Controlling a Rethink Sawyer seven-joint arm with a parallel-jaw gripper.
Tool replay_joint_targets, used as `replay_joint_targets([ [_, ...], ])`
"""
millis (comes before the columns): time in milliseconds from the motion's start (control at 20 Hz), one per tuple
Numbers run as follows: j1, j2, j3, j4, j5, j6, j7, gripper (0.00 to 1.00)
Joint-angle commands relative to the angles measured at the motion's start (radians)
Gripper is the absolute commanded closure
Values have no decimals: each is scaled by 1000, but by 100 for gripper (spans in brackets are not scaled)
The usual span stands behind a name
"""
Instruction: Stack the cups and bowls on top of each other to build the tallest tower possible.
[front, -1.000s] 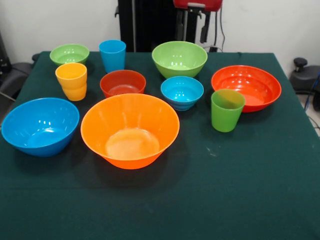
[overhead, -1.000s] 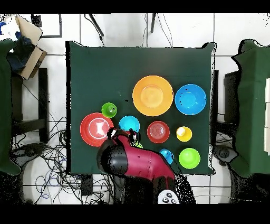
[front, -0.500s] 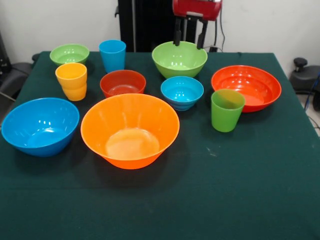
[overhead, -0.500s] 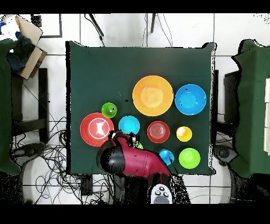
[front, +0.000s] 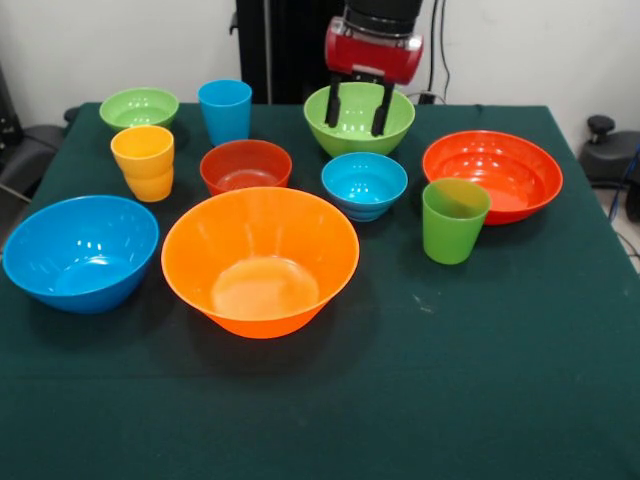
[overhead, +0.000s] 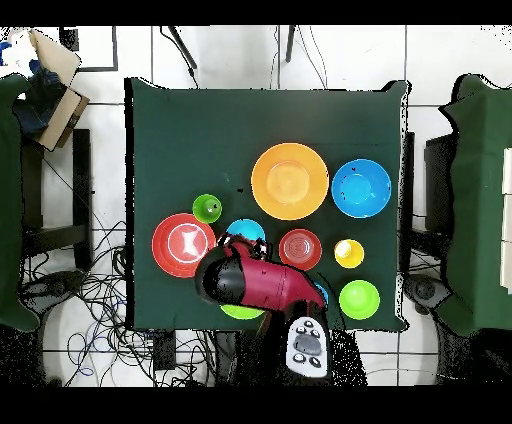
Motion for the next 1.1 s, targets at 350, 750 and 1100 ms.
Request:
replay_joint_targets([
  [350, 57, 110, -9, -169, 90, 150, 176, 0],
  [750, 16, 130, 47, -156, 88, 110, 151, 0],
  [1100, 6, 135, 58, -139, 73, 83, 143, 0],
])
